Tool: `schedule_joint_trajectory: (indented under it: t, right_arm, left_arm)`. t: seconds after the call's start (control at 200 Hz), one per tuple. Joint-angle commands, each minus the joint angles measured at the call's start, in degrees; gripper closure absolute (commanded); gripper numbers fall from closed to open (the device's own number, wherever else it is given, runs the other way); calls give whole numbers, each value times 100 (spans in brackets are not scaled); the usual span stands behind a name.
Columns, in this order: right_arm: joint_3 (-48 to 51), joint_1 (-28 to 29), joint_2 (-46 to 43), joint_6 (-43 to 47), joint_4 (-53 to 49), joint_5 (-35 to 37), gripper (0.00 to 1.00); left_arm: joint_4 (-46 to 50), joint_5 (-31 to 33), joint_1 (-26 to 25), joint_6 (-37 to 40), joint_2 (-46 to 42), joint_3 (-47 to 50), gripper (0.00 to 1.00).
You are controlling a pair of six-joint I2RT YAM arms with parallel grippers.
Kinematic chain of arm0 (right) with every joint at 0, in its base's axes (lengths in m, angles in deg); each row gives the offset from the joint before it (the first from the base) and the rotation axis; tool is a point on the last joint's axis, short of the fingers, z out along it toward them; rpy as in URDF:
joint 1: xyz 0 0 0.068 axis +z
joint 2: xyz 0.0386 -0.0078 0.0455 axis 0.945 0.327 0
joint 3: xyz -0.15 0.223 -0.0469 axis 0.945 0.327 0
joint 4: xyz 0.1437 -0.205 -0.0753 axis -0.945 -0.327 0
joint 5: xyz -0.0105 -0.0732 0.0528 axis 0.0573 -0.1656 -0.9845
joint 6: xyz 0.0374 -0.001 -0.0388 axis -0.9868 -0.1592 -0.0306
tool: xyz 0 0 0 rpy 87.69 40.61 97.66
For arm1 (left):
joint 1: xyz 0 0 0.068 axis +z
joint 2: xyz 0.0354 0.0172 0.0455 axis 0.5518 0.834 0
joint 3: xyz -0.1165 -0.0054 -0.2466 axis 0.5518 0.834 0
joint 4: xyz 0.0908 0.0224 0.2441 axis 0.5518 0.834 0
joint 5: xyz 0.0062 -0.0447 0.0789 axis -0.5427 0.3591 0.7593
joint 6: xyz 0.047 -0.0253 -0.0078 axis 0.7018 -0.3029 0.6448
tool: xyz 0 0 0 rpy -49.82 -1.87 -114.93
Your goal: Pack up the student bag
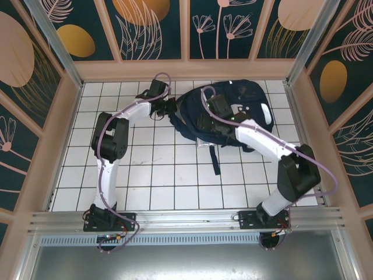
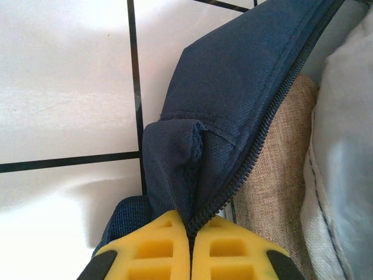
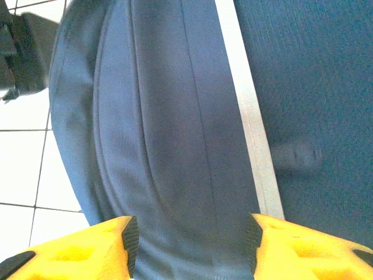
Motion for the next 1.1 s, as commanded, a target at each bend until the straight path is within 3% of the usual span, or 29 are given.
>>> schedule_joint_trajectory:
  t: [0.0,0.19,0.45,0.645,0.815,0.886,0.956,1.056,1.096]
  right_arm:
    - [842,106,-442,-801,362,146,48]
    - [1055,49,-39,-923,506,474,48]
    - [346,-424,738,-53,777,427,47]
    - [-282,-751,1272,660,808,169,47]
    - [-397,-972,1150,852,704,93,47]
    - [-195,-1024,869,833,695,89,47]
    - [68,-1060,532,804,632,176,47]
    - [450,-1109,4,674,527,281,44]
    - [606,-1156,-239,580,509,253,42]
  left_arm:
    - [112,-250,-34,34,-460,580,100]
    - [-426,-514,-35,-349,-1607,2180,100]
    - [-945,-436,-277,-1141,-3263,4117,100]
    - [-1430,-221,-1379,-2144,-4016,5050,100]
    - [-1227,88,-2322,-2405,-3688,4523,100]
    - [-1046,181,-2381,-2403,-3637,4361,73]
    - [-1033,226,-2374,-2387,-3720,4366,66]
    - [-726,240,-2381,-2229,-3789,4215,45]
    - [-426,296,-2381,-2110,-3827,3947,41]
